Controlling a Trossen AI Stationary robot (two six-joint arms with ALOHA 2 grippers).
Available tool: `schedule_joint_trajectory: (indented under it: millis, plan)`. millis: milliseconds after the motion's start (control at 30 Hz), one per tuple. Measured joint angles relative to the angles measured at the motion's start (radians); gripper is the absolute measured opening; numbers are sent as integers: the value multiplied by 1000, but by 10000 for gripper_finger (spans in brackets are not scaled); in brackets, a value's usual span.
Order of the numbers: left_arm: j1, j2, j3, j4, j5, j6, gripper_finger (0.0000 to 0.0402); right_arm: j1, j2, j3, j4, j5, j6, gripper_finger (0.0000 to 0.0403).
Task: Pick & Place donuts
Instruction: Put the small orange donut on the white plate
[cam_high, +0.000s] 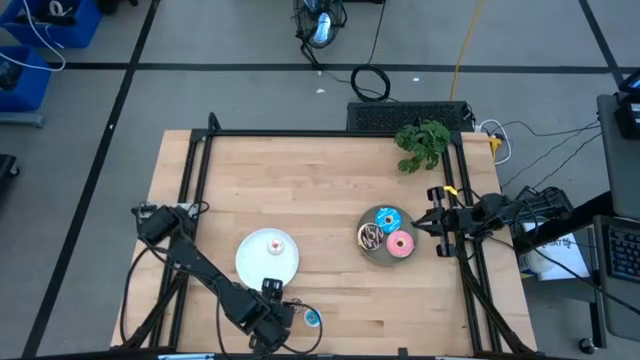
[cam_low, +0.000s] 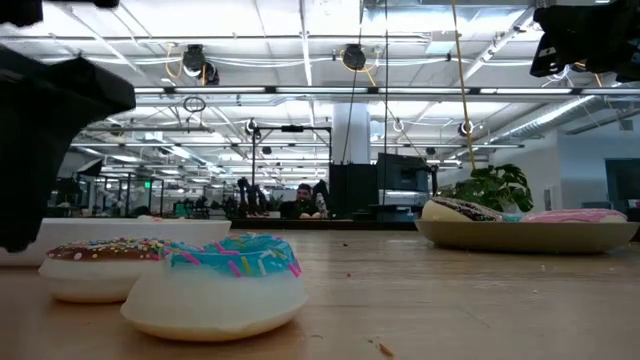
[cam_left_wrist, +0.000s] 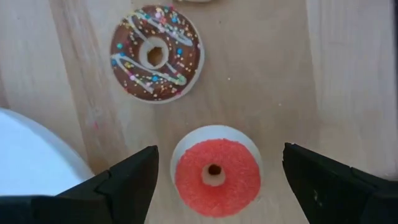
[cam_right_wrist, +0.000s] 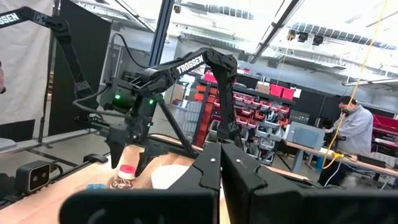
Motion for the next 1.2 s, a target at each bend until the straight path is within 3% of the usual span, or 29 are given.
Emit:
schedule_joint_trajectory:
  millis: [367, 867, 1000, 1200]
  plan:
    - [7, 47, 5, 14, 61, -15, 331, 0, 16, 0, 2, 24, 1, 0]
    - [29, 22, -2, 1, 92, 1, 146, 0, 16, 0, 2, 24, 3, 0]
    - [43, -34, -3, -3, 100, -9, 127, 0, 16, 0, 2, 24, 3, 0]
    - [58, -164, -3, -28, 73, -24, 136, 0, 16, 0, 2, 24, 3, 0]
